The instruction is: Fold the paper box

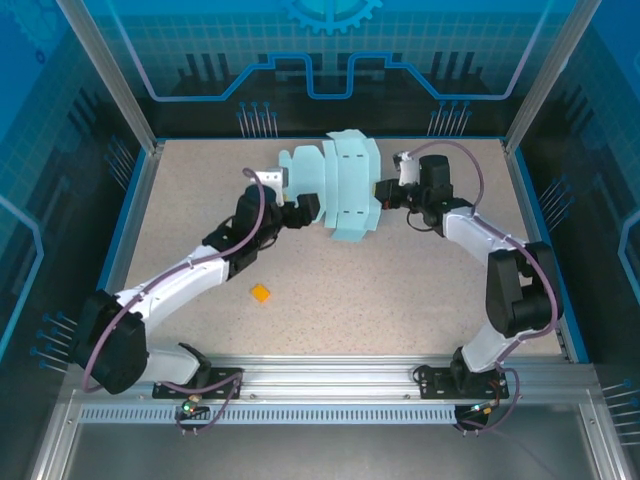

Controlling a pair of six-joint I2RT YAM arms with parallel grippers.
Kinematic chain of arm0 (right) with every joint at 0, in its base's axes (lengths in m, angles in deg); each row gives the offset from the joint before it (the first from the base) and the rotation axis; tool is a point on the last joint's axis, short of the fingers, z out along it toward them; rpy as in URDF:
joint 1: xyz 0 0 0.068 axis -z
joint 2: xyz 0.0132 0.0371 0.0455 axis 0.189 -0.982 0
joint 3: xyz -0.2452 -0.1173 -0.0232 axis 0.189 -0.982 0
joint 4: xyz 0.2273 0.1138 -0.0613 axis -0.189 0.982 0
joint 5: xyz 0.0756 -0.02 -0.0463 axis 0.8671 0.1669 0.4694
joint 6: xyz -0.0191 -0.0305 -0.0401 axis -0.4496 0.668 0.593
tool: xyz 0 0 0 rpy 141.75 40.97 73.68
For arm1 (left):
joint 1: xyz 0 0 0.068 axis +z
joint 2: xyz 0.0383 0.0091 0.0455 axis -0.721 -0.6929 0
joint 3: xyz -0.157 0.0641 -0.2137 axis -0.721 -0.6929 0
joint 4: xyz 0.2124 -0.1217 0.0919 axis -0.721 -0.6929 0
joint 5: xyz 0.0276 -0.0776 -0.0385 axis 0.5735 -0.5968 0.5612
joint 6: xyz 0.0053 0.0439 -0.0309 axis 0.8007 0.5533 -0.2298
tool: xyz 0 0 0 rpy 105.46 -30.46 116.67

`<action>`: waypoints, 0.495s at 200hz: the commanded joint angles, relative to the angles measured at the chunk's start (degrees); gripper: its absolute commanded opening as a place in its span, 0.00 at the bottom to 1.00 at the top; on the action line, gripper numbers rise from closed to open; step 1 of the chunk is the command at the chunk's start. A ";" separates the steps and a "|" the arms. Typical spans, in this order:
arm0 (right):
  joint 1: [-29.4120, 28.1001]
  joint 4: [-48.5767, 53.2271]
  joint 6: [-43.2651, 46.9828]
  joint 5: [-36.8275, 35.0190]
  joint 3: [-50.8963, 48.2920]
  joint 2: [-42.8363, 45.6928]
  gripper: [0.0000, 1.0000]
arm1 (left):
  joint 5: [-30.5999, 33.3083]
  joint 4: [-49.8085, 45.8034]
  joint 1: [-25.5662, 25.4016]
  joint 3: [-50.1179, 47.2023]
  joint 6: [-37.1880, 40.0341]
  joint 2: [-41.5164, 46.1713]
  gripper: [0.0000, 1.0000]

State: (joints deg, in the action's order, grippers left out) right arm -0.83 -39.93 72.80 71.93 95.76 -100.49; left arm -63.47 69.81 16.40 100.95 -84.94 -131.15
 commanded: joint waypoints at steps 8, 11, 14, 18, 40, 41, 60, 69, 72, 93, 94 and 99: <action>0.01 7.08 13.96 11.64 5.25 -2.48 0.00 | -2.60 -12.88 2.47 8.79 22.33 0.16 0.84; 0.10 8.13 14.94 11.95 5.70 -2.30 0.00 | -2.88 -13.60 2.75 9.57 23.18 0.30 0.84; 0.15 9.06 16.01 12.22 6.07 -2.09 0.00 | -3.30 -14.27 3.01 10.31 24.09 0.45 0.84; 0.25 10.21 17.33 12.85 6.52 -1.72 0.00 | -3.96 -14.87 3.42 11.07 25.27 0.66 0.84; 0.81 17.09 23.64 16.20 9.24 -0.28 0.00 | -7.00 -18.80 4.68 15.24 33.86 0.43 0.85; 0.82 17.49 23.94 16.35 9.38 -0.22 0.00 | -7.08 -18.95 4.68 15.48 34.23 0.36 0.85; 0.75 23.01 28.86 19.22 12.32 0.25 0.00 | -10.86 -22.72 6.01 19.89 41.29 -1.60 0.86; 0.73 26.11 31.00 20.47 13.82 0.27 0.00 | -12.77 -25.11 6.80 22.57 43.69 -2.70 0.86; 0.74 27.04 31.68 20.70 14.42 0.35 0.00 | -13.44 -26.08 7.12 23.51 44.50 -3.04 0.86; 0.67 33.66 36.08 22.04 17.11 1.47 0.00 | -18.01 -32.05 8.52 30.08 49.82 -5.38 0.91; 0.66 33.86 36.27 22.08 17.14 1.62 0.00 | -18.39 -32.39 8.54 30.33 50.07 -5.54 0.91; 0.69 34.81 37.09 22.03 17.42 2.07 0.00 | -19.85 -33.78 8.72 31.68 51.44 -6.16 0.91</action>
State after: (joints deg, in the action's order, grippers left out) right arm -0.68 -15.83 101.32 89.24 109.94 -102.11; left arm -75.07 45.54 23.59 126.24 -44.68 -134.93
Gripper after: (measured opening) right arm 0.058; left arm 0.902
